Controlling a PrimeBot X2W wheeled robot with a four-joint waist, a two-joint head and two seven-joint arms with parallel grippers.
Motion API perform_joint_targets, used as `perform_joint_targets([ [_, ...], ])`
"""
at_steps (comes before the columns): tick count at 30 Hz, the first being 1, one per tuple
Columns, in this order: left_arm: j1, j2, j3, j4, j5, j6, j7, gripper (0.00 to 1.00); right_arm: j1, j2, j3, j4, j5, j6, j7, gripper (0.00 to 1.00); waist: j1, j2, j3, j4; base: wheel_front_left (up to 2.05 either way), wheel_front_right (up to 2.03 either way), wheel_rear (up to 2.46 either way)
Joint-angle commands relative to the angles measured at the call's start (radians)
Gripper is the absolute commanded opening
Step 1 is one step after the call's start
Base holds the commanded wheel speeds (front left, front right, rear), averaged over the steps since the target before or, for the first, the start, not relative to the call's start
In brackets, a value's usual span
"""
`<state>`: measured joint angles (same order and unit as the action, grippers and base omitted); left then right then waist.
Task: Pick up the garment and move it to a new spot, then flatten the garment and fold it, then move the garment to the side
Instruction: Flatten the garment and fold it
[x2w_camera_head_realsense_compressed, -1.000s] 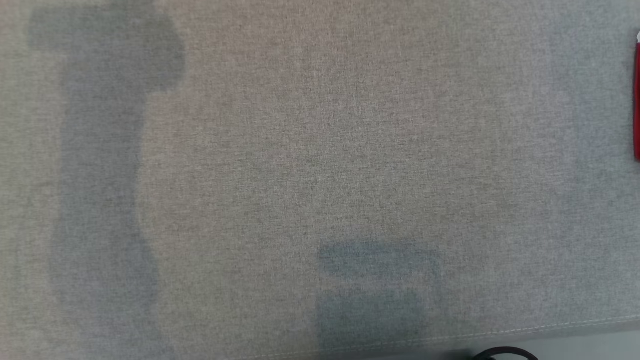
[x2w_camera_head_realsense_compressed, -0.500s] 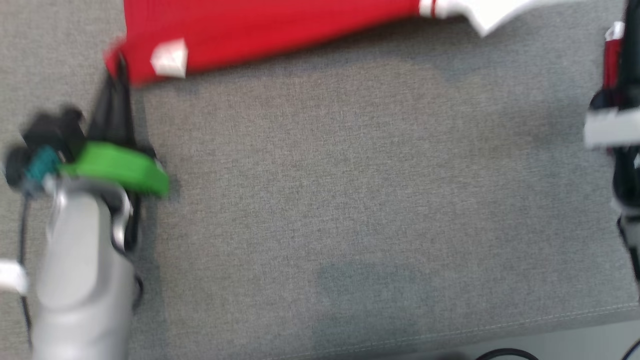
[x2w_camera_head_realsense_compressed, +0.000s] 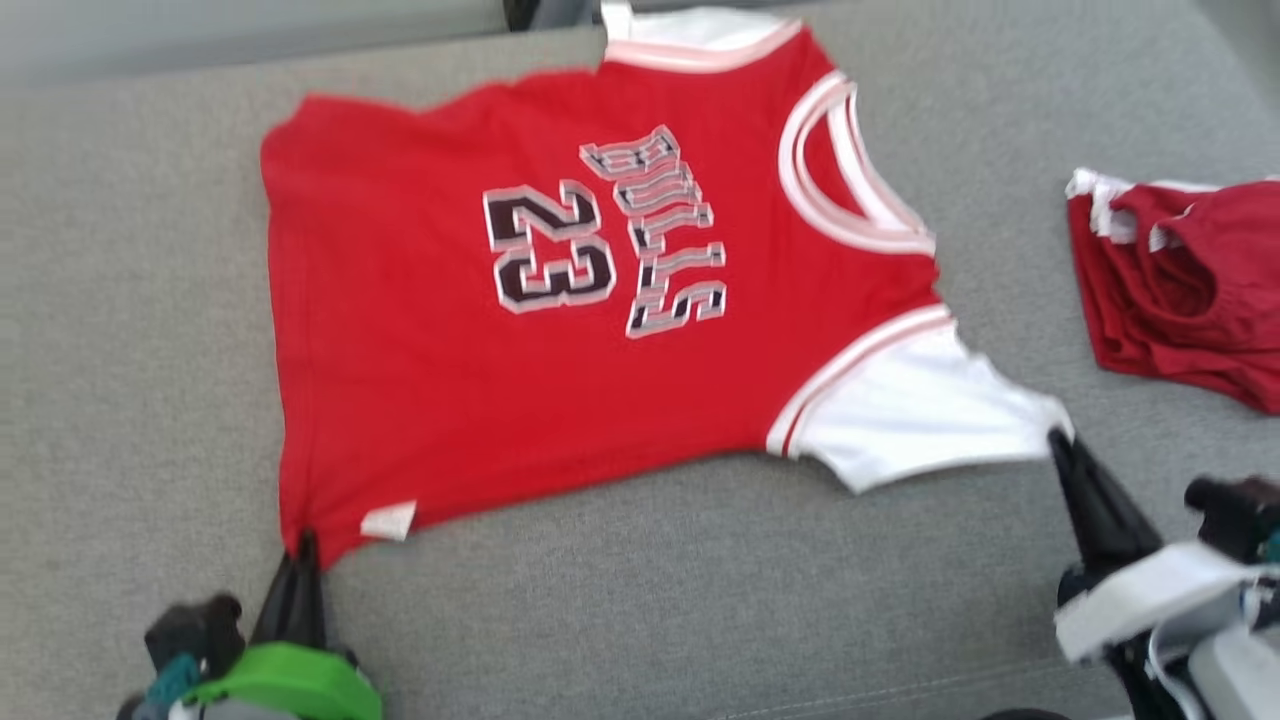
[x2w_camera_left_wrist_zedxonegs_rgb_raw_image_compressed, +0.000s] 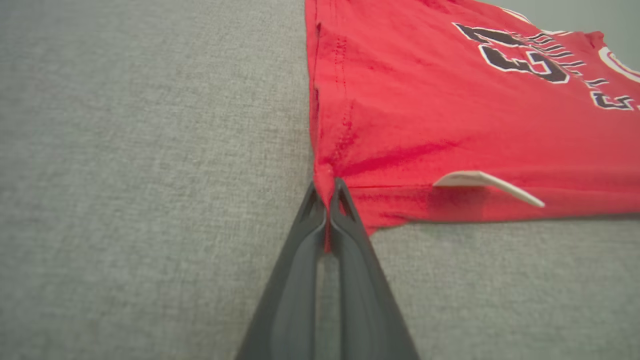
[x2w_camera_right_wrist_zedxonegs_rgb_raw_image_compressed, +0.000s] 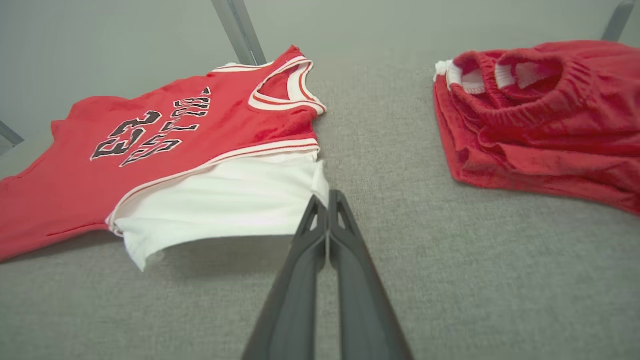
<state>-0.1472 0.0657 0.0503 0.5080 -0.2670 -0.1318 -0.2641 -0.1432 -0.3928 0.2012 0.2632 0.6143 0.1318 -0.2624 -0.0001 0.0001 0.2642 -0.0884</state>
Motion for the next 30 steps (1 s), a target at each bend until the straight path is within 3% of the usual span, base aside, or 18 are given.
perform_joint_targets([
  [1, 0.072, 0.001, 0.021, 0.008, -0.013, 0.003, 0.001, 0.00, 0.060, -0.006, 0.017, 0.023, 0.020, -0.002, -0.003, 0.00, 0.0001, -0.0001, -0.171, -0.025, 0.00, 0.00, 0.00],
  [14, 0.307, -0.011, 0.033, -0.018, 0.015, 0.003, 0.001, 0.00, 0.278, -0.054, 0.146, 0.078, 0.089, -0.002, -0.003, 0.00, 0.0001, -0.0001, -0.285, -0.021, 0.00, 0.00, 0.00],
  [18, 0.344, -0.011, 0.040, -0.049, -0.005, 0.003, 0.000, 0.00, 0.312, -0.066, 0.133, 0.056, 0.099, -0.002, -0.003, 0.00, 0.0001, -0.0001, -0.292, -0.013, 0.00, 0.00, 0.00],
  [25, 0.267, -0.012, -0.008, -0.176, 0.008, 0.003, 0.000, 0.00, 0.209, -0.043, 0.082, -0.013, 0.067, -0.002, -0.003, 0.00, 0.0001, -0.0001, -0.262, 0.013, 0.00, 0.00, 0.00],
  [30, 0.145, -0.012, -0.026, -0.154, 0.021, 0.003, 0.000, 0.00, 0.028, -0.025, 0.111, 0.058, 0.022, -0.002, -0.003, 0.00, 0.0001, -0.0001, -0.212, 0.047, 0.00, 0.00, 0.00],
])
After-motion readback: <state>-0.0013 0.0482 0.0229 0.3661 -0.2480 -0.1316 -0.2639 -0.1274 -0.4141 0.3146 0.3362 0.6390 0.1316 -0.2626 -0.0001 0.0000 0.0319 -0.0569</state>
